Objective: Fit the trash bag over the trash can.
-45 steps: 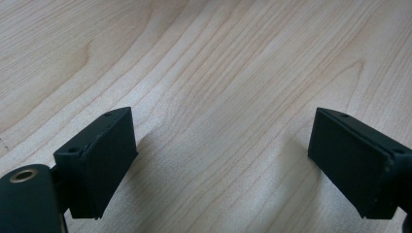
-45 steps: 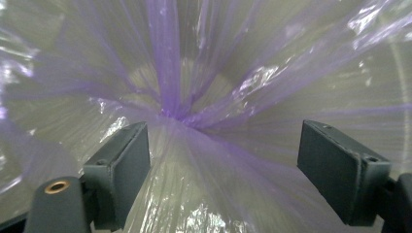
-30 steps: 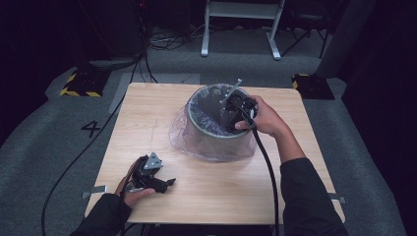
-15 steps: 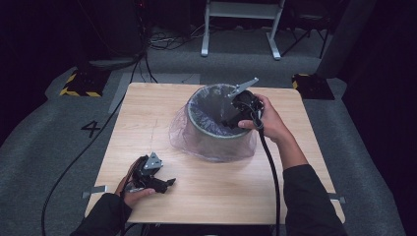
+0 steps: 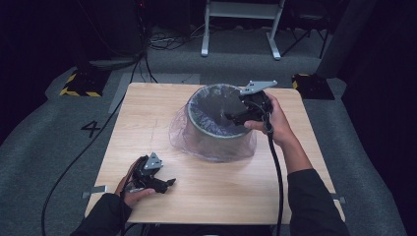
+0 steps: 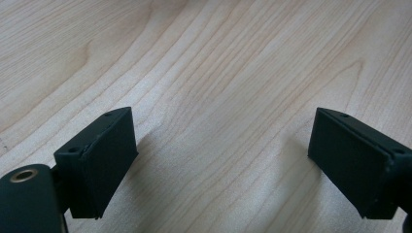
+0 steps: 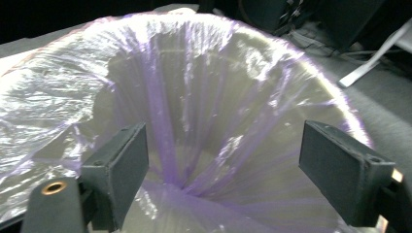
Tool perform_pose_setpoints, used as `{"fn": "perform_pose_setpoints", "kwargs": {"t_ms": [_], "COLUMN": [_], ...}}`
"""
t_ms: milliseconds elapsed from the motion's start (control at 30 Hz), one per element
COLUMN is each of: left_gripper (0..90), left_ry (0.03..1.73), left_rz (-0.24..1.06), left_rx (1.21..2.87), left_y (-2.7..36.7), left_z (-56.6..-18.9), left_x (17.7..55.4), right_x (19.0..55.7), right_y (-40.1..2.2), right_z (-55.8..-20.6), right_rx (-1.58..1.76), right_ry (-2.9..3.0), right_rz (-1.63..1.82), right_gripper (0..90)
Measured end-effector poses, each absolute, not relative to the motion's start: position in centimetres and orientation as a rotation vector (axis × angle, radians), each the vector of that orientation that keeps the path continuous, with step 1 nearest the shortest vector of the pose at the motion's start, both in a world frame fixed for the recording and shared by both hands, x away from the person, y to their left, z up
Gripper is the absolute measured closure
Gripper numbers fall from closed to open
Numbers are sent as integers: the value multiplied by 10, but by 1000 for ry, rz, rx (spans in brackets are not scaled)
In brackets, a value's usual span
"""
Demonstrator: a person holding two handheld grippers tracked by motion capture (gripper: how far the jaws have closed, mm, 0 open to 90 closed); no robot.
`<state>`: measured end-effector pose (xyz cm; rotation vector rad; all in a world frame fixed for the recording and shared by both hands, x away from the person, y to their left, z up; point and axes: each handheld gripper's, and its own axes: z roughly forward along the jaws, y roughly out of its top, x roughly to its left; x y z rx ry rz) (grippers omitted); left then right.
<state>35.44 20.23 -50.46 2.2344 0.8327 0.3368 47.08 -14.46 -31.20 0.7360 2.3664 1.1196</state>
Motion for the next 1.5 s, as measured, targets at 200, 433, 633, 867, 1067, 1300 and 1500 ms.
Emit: {"fn": "perform_pose_setpoints", "kwargs": {"t_ms": [200, 433, 633, 867, 1067, 1300, 1500], "left_gripper": [99, 99, 99, 100, 102, 102, 102], "left_ry": [831, 830, 829, 831, 831, 831, 831], "left_rz": [334, 334, 333, 333, 333, 333, 333], "left_rx": [2235, 2236, 2235, 2234, 2234, 2234, 2234], "left_y": [202, 202, 202, 202, 202, 202, 202], "left_z": [-505, -505, -505, -505, -505, -505, -505], "left_x": [354, 354, 354, 354, 354, 354, 354], "right_x": [466, 454, 446, 437, 425, 417, 413], "right_y": [-151, -156, -159, -164, -167, -167, -169], "right_z": [-312, -312, -313, -313, -313, -316, -319], "right_rx": [716, 654, 629, 623, 588, 562, 553], "right_ry": [2300, 2268, 2275, 2268, 2279, 2285, 2302], "right_rz": [1223, 1235, 1278, 1264, 1253, 1221, 1213], "right_gripper": [179, 186, 199, 192, 164, 170, 169]}}
